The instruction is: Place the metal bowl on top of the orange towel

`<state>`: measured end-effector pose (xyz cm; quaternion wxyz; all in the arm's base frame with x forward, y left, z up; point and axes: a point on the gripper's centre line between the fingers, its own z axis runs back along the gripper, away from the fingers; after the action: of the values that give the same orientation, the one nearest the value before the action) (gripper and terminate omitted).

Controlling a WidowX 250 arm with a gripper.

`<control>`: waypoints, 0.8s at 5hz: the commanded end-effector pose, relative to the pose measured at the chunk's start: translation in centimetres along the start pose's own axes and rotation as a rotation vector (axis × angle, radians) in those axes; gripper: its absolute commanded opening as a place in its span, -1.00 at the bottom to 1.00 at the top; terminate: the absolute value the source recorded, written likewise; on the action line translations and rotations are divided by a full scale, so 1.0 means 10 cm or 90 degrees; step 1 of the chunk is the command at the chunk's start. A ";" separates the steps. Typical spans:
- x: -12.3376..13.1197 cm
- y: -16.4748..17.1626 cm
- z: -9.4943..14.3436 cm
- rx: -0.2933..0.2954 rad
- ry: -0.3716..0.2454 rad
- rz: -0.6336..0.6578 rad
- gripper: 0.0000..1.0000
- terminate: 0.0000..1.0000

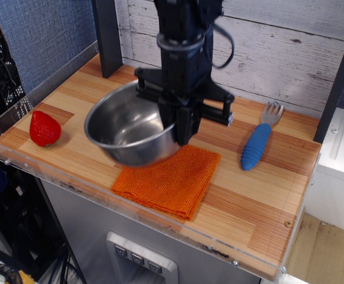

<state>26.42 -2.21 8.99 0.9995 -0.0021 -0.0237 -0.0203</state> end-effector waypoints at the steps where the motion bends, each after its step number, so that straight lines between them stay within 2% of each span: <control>1: -0.14 -0.09 -0.09 0.001 0.006 -0.019 -1.00 -1.00; 4: -0.21 -0.14 -0.25 0.017 0.019 -0.029 -1.00 -1.00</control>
<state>24.54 -3.78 5.69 0.9992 0.0118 0.0030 -0.0387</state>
